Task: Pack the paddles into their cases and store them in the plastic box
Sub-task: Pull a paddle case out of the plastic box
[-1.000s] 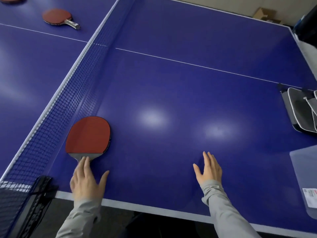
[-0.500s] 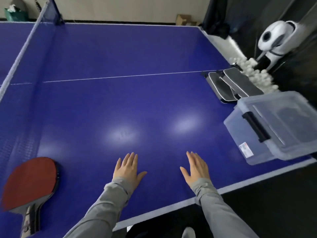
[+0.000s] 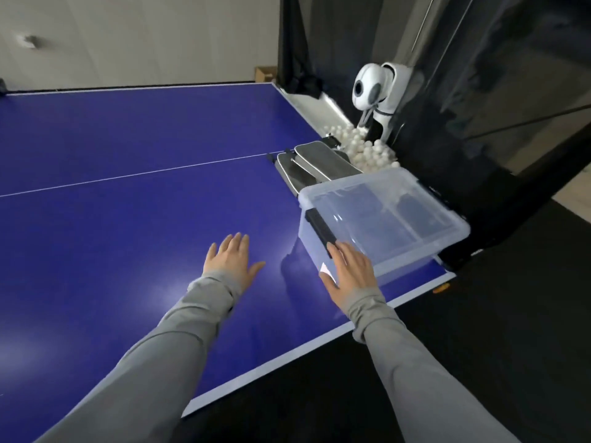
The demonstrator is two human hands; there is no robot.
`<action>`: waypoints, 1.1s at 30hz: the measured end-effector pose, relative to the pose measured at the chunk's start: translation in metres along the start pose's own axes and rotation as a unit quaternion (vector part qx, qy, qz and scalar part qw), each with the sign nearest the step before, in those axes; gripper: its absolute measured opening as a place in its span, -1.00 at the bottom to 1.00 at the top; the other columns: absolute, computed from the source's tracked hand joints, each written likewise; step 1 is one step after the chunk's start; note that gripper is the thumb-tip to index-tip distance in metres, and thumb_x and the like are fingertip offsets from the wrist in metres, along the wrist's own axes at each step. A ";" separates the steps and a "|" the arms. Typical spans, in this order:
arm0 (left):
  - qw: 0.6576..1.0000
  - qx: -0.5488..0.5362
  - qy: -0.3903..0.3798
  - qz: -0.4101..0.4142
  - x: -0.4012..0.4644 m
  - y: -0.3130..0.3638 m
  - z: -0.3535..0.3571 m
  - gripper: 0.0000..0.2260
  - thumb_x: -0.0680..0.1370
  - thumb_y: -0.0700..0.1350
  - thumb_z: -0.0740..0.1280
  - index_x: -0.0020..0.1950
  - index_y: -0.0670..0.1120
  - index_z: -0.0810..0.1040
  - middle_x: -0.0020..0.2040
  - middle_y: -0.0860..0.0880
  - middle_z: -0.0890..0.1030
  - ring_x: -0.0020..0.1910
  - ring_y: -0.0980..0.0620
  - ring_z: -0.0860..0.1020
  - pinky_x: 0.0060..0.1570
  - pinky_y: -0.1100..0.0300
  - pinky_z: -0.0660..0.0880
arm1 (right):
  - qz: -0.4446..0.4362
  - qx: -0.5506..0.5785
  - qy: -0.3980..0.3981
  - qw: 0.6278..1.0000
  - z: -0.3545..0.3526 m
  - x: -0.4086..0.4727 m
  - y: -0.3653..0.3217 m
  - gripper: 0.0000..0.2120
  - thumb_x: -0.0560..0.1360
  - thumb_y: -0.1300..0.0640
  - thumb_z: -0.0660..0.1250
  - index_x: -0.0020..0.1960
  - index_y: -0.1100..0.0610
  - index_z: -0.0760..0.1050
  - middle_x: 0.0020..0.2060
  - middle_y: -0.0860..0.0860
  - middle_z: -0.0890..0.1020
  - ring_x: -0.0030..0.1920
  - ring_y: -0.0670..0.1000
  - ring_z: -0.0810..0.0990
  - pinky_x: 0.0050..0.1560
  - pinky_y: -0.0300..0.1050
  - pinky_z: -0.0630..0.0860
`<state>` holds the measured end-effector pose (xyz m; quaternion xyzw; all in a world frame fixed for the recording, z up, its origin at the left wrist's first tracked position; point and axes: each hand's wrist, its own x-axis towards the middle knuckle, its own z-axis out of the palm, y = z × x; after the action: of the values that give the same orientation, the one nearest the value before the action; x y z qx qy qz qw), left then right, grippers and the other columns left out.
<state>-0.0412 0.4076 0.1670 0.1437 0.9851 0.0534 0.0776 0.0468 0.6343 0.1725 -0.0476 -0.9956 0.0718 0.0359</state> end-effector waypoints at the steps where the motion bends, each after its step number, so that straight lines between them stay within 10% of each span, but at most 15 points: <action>1: 1.000 -0.012 0.011 0.003 0.006 0.020 -0.005 -0.34 0.57 0.24 0.05 0.54 -0.08 -0.03 0.56 0.00 0.04 0.54 0.02 -0.01 0.49 0.00 -0.04 | 0.007 -0.004 0.001 1.000 -0.007 -0.001 0.020 -0.43 0.55 -0.07 0.15 0.48 0.09 0.12 0.46 0.06 0.23 0.49 0.04 0.12 0.45 0.00 0.08; 13: 0.998 -0.046 0.035 0.024 0.093 0.162 -0.012 -0.34 0.56 0.26 0.06 0.54 -0.08 0.02 0.55 -0.02 0.07 0.53 -0.02 0.02 0.50 -0.03 0.00 | 0.058 0.018 -0.021 0.998 -0.022 0.044 0.168 -0.42 0.57 -0.11 0.11 0.50 0.07 0.06 0.48 0.03 0.20 0.50 0.03 0.09 0.46 0.00 0.06; 33: 0.962 -0.124 0.083 -0.226 0.223 0.186 0.032 -0.30 0.49 0.34 0.09 0.52 -0.03 0.09 0.42 -0.01 0.25 0.38 -0.07 0.24 0.20 0.02 0.34 | -0.068 0.048 -0.029 0.996 -0.017 0.326 0.261 -0.47 0.51 -0.02 0.26 0.40 0.16 0.29 0.30 0.11 0.44 0.32 0.13 0.38 0.29 0.01 0.29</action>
<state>-0.1954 0.6520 0.1281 -0.0988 0.9805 0.1683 0.0232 -0.2522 0.9259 0.1719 0.0242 -0.9926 0.1186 0.0139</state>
